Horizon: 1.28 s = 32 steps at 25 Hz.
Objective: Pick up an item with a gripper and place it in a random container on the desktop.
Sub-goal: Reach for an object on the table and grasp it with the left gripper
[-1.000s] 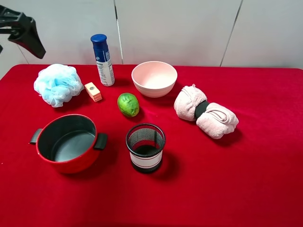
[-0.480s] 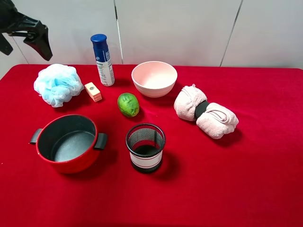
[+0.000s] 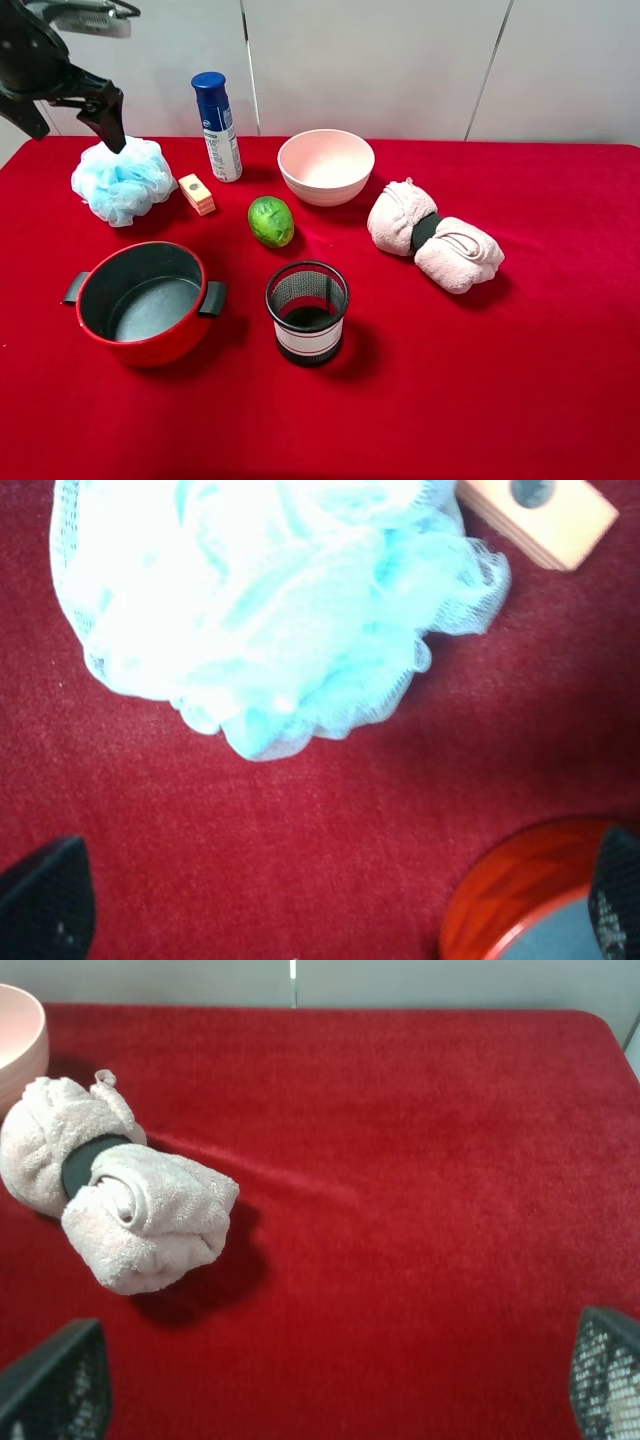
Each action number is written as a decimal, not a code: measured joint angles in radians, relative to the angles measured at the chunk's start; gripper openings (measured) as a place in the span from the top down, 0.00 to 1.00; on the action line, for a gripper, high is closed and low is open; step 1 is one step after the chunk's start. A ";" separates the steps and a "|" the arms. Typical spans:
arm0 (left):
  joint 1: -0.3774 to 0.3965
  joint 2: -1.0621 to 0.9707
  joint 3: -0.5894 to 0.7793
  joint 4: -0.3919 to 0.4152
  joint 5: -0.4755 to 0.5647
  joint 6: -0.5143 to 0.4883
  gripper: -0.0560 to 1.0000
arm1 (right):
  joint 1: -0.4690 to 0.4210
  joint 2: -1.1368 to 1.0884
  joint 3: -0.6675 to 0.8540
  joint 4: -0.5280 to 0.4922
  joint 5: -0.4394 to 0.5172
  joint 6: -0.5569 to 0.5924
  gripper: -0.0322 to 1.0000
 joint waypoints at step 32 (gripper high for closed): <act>0.000 0.422 -0.299 0.041 -0.031 -0.089 0.02 | 0.000 0.000 0.000 0.000 0.000 0.000 0.30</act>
